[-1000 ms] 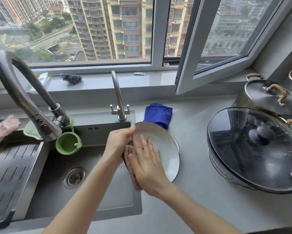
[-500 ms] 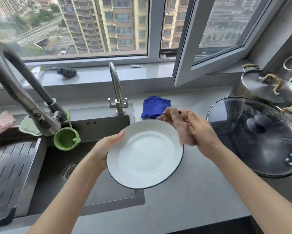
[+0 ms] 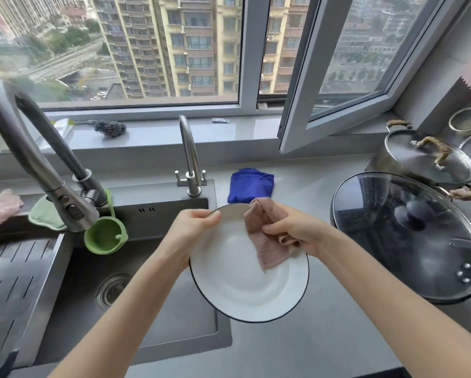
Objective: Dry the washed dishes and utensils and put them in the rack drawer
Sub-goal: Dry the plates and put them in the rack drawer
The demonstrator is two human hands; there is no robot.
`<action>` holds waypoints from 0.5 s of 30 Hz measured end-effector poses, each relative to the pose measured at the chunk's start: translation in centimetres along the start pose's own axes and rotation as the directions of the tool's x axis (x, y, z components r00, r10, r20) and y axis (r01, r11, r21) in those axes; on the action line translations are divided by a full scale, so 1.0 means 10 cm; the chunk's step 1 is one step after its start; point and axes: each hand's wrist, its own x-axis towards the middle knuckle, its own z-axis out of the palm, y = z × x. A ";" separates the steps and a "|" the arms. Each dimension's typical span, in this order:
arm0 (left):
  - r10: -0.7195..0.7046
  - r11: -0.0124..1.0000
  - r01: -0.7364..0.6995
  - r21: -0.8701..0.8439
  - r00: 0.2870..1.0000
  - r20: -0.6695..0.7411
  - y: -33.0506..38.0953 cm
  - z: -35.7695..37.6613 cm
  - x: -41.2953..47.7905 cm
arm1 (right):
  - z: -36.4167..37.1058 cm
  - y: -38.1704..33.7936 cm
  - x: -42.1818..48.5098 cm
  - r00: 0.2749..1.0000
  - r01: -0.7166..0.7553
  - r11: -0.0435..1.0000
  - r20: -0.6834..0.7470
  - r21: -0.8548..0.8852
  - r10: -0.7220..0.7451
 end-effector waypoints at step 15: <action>0.035 0.907 -0.313 -0.281 0.723 -0.690 -0.34 0.71 -0.12 | 0.38 0.20 0.04 0.773 0.233 0.843 -0.618 0.486 0.143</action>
